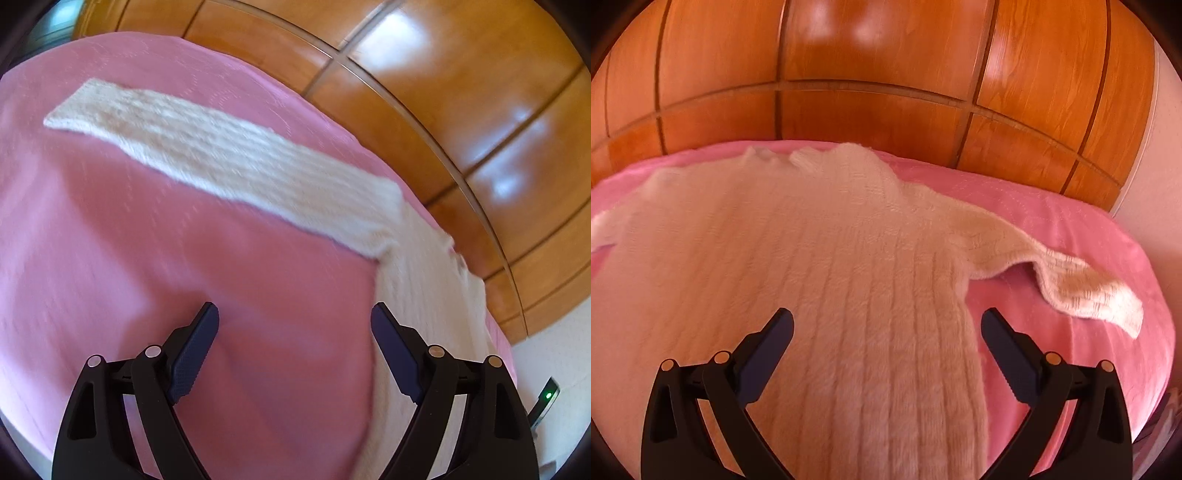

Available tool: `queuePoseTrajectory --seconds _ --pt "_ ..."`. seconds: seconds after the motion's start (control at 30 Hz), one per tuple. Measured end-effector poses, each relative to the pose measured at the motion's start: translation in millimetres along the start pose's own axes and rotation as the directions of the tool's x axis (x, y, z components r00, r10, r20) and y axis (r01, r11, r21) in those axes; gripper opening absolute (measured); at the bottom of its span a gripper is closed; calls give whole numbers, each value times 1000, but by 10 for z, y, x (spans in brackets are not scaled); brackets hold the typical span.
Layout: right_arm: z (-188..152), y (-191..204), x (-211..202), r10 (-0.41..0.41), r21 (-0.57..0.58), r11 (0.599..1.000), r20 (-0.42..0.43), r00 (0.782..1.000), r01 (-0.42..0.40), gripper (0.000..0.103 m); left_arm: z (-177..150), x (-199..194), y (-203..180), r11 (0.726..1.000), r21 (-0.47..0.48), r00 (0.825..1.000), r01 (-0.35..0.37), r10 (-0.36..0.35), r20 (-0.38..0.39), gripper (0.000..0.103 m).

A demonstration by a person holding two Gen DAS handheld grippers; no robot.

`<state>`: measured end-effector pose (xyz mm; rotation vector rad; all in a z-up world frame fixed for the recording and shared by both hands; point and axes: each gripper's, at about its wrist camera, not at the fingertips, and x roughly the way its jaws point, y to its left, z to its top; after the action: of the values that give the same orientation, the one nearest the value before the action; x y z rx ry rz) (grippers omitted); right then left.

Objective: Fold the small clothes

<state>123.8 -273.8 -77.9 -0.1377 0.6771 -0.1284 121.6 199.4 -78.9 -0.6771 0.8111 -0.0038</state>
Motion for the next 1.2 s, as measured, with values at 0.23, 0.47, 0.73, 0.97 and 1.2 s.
queuePoseTrajectory --seconds 0.23,0.47,0.73,0.97,1.2 --pt "-33 -99 393 -4 49 999 -100 995 9 101 602 17 614 973 -229 986 -19 56 156 83" --pt "-52 -215 431 48 100 994 -111 993 -37 101 891 88 1193 881 -460 965 109 18 263 53" --pt "-62 -203 419 61 115 992 -114 992 -48 101 1015 59 1399 825 -546 956 145 25 292 5" --pt "-63 -207 424 66 118 992 -113 991 -52 101 1138 159 1532 844 -533 962 66 88 259 5" --pt "-59 -208 423 67 119 991 -112 991 -54 101 1178 115 1189 855 -516 953 49 115 280 5"
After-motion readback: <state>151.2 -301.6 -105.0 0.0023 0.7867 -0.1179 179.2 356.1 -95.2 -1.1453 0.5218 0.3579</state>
